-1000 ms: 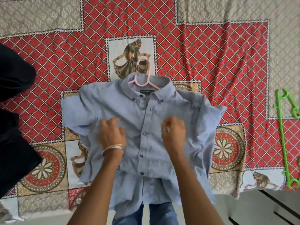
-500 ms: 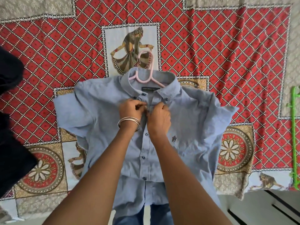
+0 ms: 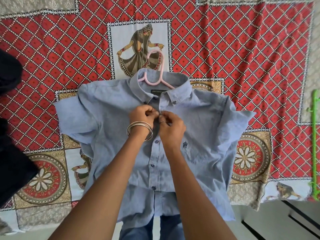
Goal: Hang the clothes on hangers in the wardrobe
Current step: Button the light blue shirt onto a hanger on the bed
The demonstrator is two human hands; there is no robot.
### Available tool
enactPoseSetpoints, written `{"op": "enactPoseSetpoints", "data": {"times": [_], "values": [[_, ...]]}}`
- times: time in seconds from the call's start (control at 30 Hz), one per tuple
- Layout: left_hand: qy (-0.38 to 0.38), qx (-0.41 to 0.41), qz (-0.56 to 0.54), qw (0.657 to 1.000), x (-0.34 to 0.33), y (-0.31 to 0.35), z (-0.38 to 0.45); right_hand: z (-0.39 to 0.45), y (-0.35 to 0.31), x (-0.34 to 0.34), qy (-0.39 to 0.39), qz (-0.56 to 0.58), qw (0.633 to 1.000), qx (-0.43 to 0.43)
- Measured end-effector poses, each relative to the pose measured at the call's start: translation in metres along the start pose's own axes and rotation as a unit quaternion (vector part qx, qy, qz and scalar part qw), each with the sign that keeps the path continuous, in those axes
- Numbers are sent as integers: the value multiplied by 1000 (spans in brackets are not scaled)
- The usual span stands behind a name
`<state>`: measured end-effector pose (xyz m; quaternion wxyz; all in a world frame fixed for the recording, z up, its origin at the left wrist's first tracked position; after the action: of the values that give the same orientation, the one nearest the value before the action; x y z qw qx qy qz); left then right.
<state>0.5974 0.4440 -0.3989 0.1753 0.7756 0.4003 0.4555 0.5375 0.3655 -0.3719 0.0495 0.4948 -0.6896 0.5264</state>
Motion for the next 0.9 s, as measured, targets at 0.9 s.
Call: {"op": "enactPoseSetpoints", "data": {"times": [0.9], "values": [[47, 22, 56, 997, 15, 33, -3, 22, 5, 2, -122, 88, 988, -32]]}}
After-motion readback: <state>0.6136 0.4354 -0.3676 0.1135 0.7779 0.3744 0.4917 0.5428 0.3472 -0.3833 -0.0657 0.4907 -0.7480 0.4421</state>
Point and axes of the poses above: each hand's wrist, its own z-axis towards the middle knuckle, its own x-axis out of the back of the hand, y = z × x, the point moved 1 cm from there along z, towards the middle knuckle, and after that the axes turned 11 degrees about y, right-handed, at the moved point
